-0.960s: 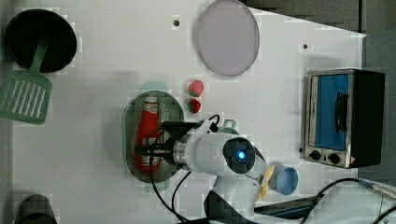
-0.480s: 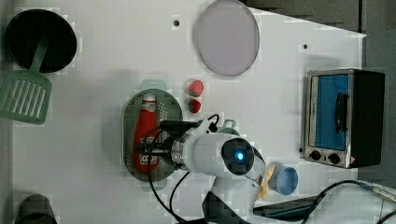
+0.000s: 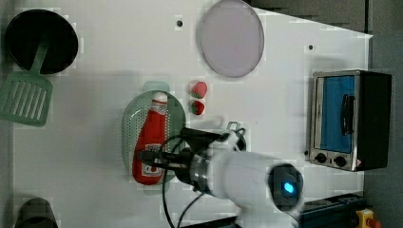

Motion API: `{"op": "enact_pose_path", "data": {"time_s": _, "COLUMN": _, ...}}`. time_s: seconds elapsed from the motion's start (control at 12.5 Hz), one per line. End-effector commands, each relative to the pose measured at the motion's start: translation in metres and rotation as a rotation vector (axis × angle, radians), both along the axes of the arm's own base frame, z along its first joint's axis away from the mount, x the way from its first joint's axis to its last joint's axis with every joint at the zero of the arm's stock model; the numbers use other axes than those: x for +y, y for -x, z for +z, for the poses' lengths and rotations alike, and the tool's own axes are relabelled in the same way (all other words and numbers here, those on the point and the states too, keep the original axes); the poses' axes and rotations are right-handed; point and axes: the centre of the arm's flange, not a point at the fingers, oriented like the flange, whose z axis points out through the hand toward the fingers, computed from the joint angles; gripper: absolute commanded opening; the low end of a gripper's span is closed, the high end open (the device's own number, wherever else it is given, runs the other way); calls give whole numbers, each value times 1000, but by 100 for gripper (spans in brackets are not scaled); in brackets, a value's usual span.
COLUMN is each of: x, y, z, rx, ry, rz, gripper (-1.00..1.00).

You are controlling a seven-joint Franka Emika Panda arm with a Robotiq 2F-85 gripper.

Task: Pick ketchup from strainer and place it on the table

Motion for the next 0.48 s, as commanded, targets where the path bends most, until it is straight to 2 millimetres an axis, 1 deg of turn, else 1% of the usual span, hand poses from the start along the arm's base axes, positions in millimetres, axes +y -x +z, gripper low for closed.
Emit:
{"op": "enact_pose_path", "data": {"time_s": 0.08, "x": -17, "y": -33, "z": 63, "rx": -16, "ry": 9, "rz": -89, "gripper": 21}}
{"op": "enact_pose_path", "data": {"time_s": 0.24, "x": -36, "y": -49, "z": 92, "rx": 26, "ry": 30, "rz": -50, "gripper": 21}}
{"op": "enact_pose_path", "data": {"time_s": 0.32, "x": -50, "y": -60, "z": 105, "rx": 49, "ry": 38, "rz": -26, "gripper": 21}}
{"op": "enact_pose_path", "data": {"time_s": 0.48, "x": -87, "y": -92, "z": 130, "rx": 51, "ry": 50, "rz": -30, "gripper": 21}}
